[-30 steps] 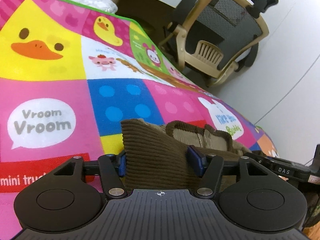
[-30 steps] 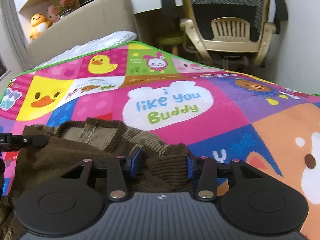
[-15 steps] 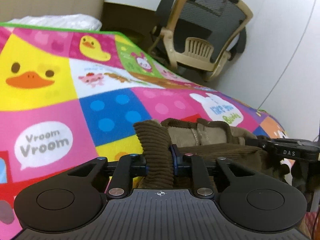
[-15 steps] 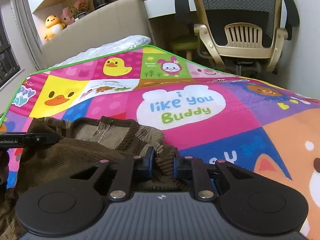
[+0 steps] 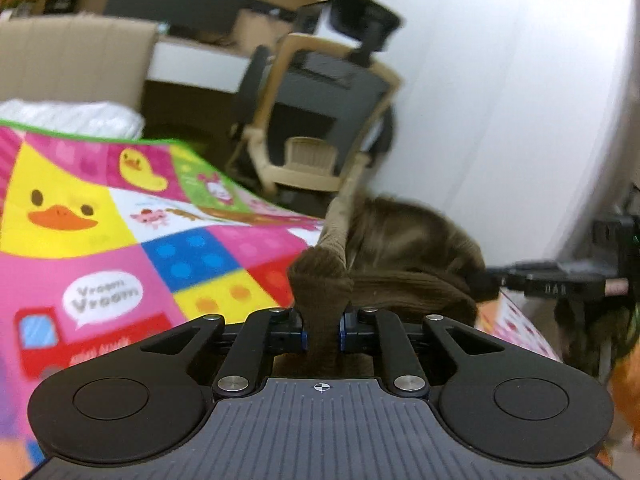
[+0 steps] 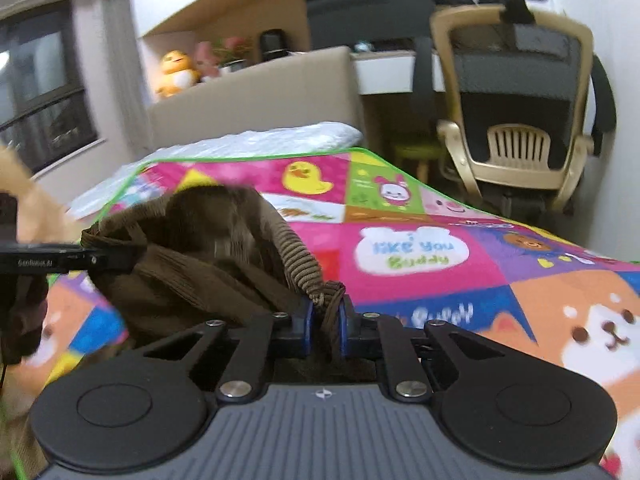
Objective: Fold clothes
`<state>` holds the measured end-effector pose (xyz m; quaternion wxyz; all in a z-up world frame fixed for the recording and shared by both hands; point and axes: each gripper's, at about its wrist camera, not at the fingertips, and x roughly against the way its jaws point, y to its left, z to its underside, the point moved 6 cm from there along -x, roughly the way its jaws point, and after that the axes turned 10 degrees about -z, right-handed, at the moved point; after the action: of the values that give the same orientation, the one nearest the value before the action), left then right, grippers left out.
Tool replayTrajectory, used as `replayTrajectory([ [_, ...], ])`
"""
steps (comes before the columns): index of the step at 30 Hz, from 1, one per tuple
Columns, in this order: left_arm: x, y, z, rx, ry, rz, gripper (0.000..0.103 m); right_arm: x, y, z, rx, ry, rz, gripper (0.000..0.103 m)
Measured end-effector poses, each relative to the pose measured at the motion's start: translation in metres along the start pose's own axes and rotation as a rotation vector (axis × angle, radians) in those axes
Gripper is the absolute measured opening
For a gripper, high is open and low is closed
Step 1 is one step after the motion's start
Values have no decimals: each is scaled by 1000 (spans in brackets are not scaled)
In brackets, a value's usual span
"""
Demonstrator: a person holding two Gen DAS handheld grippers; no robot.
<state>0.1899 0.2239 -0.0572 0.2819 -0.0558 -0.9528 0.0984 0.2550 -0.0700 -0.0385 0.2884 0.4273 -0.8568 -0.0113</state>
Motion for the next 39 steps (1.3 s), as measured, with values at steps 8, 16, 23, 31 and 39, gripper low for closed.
replayTrajectory([
  [8, 88, -9, 93, -145, 67, 19, 45, 52, 40, 115, 148, 207, 71, 12],
  [16, 125, 24, 80, 217, 16, 162, 95, 102, 16, 105, -47, 37, 29, 70],
  [23, 27, 20, 68, 551, 235, 240, 95, 34, -13, 80, -292, -3, -35, 75],
  [31, -23, 16, 39, 497, 234, 171, 36, -23, -22, 48, -231, 7, -11, 26],
  [39, 8, 2, -21, 356, 69, 183, 29, 11, -8, -12, -127, -126, -32, 19],
])
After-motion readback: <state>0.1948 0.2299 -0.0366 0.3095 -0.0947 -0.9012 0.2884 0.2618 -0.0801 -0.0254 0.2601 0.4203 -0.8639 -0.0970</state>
